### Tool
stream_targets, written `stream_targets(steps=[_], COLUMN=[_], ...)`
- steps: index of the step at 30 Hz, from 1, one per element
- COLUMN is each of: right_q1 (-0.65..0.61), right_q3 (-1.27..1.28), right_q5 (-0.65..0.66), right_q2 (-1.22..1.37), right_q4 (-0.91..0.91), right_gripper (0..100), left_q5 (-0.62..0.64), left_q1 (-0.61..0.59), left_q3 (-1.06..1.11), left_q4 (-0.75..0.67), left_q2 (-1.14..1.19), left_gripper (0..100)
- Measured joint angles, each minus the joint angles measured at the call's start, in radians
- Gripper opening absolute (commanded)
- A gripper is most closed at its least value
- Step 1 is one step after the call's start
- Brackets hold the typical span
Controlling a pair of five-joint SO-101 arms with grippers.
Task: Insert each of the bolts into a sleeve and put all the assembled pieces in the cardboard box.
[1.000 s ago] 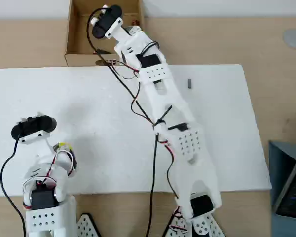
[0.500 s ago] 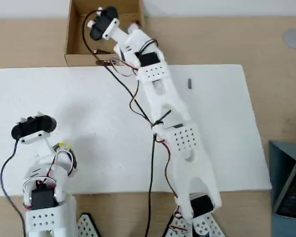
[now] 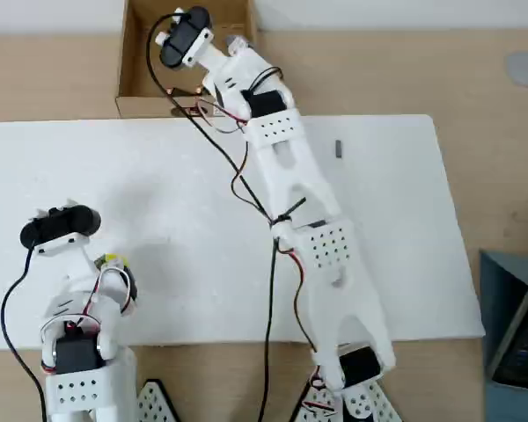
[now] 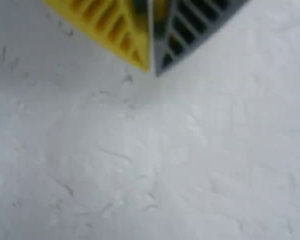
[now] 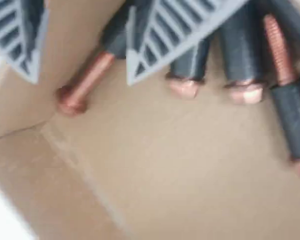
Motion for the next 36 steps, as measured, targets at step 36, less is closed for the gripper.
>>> stream_targets(steps=[36], right_q1=[0.049], right_q3=[-0.548], right_q5=[-0.319], right_q2=[-0.382], right_q4=[1.132], right_gripper=[0.9], left_q5=[0.0], left_q1=[0.0], left_q3=[0.0], left_q4=[0.0], left_q2=[0.0], left_gripper=[0])
